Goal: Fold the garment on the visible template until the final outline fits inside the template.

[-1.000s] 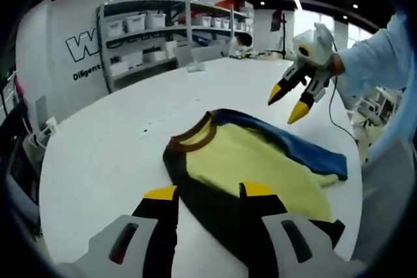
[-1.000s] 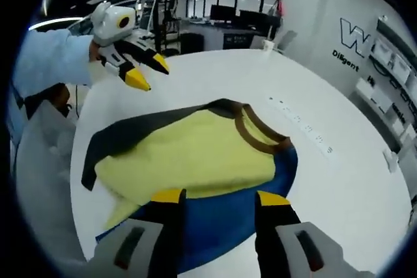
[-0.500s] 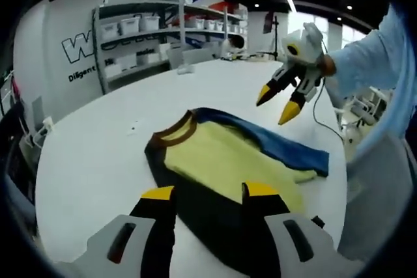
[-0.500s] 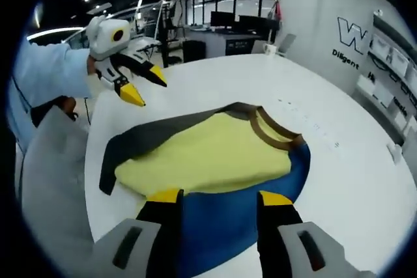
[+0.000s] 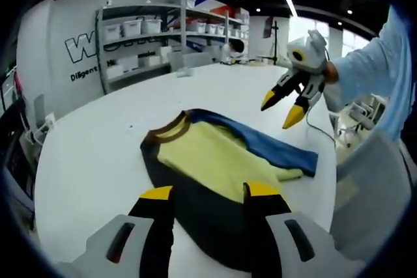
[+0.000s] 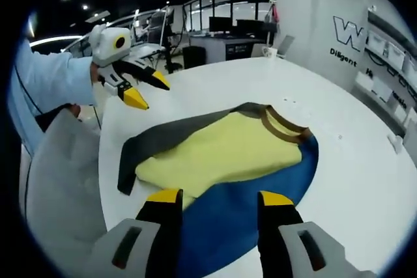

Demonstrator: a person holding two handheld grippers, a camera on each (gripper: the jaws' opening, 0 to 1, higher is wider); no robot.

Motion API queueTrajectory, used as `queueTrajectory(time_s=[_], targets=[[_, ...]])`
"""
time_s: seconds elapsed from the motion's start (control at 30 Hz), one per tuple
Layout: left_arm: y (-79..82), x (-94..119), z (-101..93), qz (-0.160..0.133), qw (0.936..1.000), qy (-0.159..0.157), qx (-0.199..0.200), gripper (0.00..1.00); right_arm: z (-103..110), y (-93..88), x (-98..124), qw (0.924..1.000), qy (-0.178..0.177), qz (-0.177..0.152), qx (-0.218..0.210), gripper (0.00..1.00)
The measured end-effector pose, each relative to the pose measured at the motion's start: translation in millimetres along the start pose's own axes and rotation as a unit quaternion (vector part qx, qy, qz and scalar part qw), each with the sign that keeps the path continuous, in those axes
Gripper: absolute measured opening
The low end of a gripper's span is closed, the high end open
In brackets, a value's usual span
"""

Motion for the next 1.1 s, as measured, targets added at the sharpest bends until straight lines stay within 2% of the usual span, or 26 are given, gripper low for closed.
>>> queueTrajectory(time_s=[0.47, 0.73, 1.1], targets=[[-5.8, 21.6, -16.3, -0.011, 0.9999, 0.008, -0.001, 0.42, 21.8, -18.6, 20.4, 0.9996, -0.007, -0.012, -0.024, 0.43], [-12.4, 32.7, -23.2, -0.016, 0.9997, 0.015, 0.015, 0.42, 38.0, -33.4, 29.0, 0.9987, -0.011, -0.019, -0.045, 0.43], [-14.2, 38.0, -29.1, -0.013, 0.9996, 0.019, 0.018, 0.42, 45.2, -42.2, 38.0, 0.9978, -0.017, -0.022, -0.061, 0.42]])
Point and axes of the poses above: the point that each gripper's makers call its tool centre point, and the gripper's own axes: x roughly backward along the fingers, z roughly to its left, y roughly out of its top, the point moved 3 cm from there along x, roughly backward along the fingers, and after that the axes turned 1 degree about y, right-handed, at the moved point
